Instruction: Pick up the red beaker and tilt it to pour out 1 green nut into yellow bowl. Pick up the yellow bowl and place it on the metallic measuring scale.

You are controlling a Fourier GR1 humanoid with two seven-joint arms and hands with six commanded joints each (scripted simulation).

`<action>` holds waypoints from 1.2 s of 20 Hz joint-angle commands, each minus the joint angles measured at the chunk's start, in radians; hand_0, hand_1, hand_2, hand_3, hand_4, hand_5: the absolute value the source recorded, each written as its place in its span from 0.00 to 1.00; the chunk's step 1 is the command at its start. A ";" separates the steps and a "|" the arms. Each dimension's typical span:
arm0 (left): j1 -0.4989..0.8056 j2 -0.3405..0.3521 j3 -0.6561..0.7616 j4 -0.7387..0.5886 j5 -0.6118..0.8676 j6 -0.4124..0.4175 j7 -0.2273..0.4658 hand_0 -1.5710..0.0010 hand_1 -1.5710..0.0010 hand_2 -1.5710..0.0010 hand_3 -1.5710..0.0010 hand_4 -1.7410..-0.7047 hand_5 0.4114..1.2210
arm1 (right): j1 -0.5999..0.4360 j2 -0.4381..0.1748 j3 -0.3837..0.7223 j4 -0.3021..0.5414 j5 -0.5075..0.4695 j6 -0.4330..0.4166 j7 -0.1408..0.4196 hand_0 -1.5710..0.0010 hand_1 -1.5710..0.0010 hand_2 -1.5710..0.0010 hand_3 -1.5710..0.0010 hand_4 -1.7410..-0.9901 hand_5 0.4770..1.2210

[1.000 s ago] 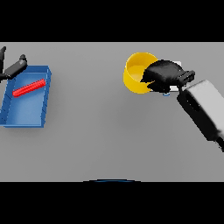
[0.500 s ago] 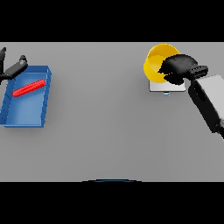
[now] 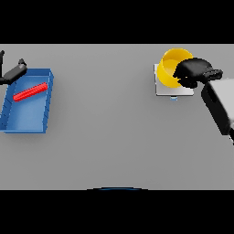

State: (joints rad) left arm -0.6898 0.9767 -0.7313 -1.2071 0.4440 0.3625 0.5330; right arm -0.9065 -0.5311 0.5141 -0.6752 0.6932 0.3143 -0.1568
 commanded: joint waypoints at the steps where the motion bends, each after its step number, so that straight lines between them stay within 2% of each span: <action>1: -0.009 0.001 0.002 0.002 0.003 -0.006 0.013 1.00 1.00 1.00 1.00 0.87 0.46 | 0.002 0.001 0.000 0.010 -0.001 -0.006 -0.010 0.11 0.23 0.16 0.01 0.01 1.00; 2: -0.004 0.000 0.006 0.008 0.006 -0.005 0.000 1.00 1.00 1.00 1.00 0.87 0.45 | -0.001 0.000 -0.001 0.027 -0.002 -0.013 -0.024 0.11 0.23 0.16 0.01 0.01 1.00; 4: 0.001 -0.001 0.005 0.017 0.005 -0.010 -0.010 1.00 1.00 1.00 1.00 0.87 0.44 | -0.001 0.020 -0.006 0.043 -0.010 -0.025 -0.005 0.10 0.22 0.11 0.02 0.02 1.00; 5: -0.001 0.002 0.008 0.010 0.009 -0.012 -0.009 1.00 1.00 1.00 1.00 0.87 0.45 | -0.009 0.016 -0.013 0.055 -0.016 -0.019 -0.025 0.11 0.25 0.18 0.02 0.09 1.00; 6: -0.001 -0.005 0.007 0.017 0.006 -0.011 -0.016 1.00 1.00 1.00 1.00 0.87 0.45 | -0.005 0.007 -0.015 0.047 -0.020 -0.006 -0.017 0.10 0.27 0.25 0.12 0.13 1.00; 8: -0.009 -0.011 0.010 0.025 0.009 -0.012 -0.015 1.00 1.00 1.00 1.00 0.86 0.45 | -0.011 0.017 -0.024 0.057 -0.035 0.020 0.011 0.24 0.42 0.42 0.30 0.19 0.82; 10: -0.005 -0.013 0.015 0.034 0.014 -0.017 -0.027 1.00 1.00 1.00 1.00 0.86 0.44 | -0.017 0.021 -0.030 0.061 -0.042 0.036 0.028 0.40 0.56 0.57 0.44 0.24 0.69; 12: -0.011 -0.015 0.005 0.032 0.006 -0.017 -0.008 1.00 1.00 1.00 1.00 0.86 0.44 | -0.019 0.022 -0.035 0.067 -0.049 0.051 0.031 0.55 0.67 0.67 0.54 0.27 0.60; 14: -0.005 -0.010 0.002 0.017 -0.001 -0.008 -0.020 1.00 1.00 1.00 1.00 0.86 0.44 | -0.014 0.016 -0.034 0.068 -0.051 0.063 0.022 0.70 0.78 0.75 0.61 0.30 0.54; 15: -0.011 -0.018 0.007 0.037 0.001 -0.011 -0.028 1.00 1.00 1.00 1.00 0.86 0.44 | -0.013 0.021 -0.031 0.069 -0.048 0.064 0.038 0.76 0.82 0.78 0.64 0.32 0.52; 17: -0.006 -0.008 0.014 0.020 0.013 -0.013 -0.024 1.00 1.00 1.00 1.00 0.86 0.44 | -0.015 0.008 -0.024 0.058 -0.043 0.075 0.030 0.85 0.89 0.84 0.70 0.36 0.48; 19: -0.010 -0.010 0.010 0.014 0.010 -0.009 -0.014 1.00 1.00 1.00 1.00 0.85 0.45 | -0.027 0.012 -0.015 0.082 -0.029 0.070 0.024 0.90 0.93 0.88 0.75 0.38 0.46; 24: -0.007 -0.009 0.004 0.009 -0.003 0.010 -0.008 1.00 1.00 1.00 1.00 0.86 0.44 | -0.011 0.000 -0.005 0.065 -0.023 0.070 0.006 0.97 0.98 0.96 0.83 0.44 0.43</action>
